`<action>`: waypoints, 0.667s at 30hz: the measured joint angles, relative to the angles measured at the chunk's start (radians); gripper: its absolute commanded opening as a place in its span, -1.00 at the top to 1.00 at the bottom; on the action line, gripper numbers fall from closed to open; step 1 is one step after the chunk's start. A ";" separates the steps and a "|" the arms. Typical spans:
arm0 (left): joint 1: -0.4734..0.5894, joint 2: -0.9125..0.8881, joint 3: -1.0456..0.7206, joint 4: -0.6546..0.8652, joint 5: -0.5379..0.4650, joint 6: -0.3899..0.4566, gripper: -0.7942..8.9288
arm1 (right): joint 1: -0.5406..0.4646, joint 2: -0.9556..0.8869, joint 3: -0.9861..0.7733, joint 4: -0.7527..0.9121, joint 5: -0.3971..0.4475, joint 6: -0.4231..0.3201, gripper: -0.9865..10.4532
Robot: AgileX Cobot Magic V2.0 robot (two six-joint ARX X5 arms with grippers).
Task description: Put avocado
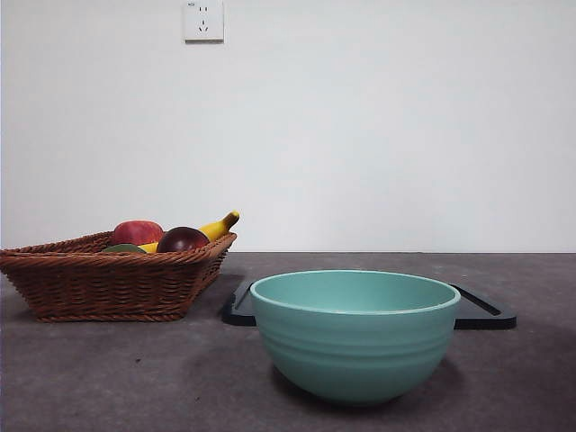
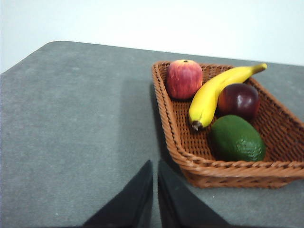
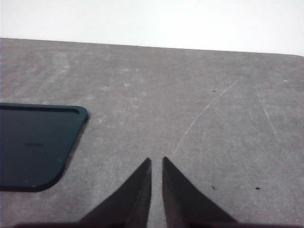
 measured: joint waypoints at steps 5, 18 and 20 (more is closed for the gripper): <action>0.000 0.000 0.000 0.006 0.000 -0.070 0.80 | 0.000 0.000 0.000 0.000 0.000 0.071 0.81; -0.001 0.003 0.094 0.015 -0.027 -0.185 0.80 | 0.000 0.003 0.063 0.124 -0.055 0.393 0.81; -0.002 0.020 0.138 0.015 -0.068 -0.192 0.80 | 0.000 0.016 0.107 0.127 -0.052 0.410 0.81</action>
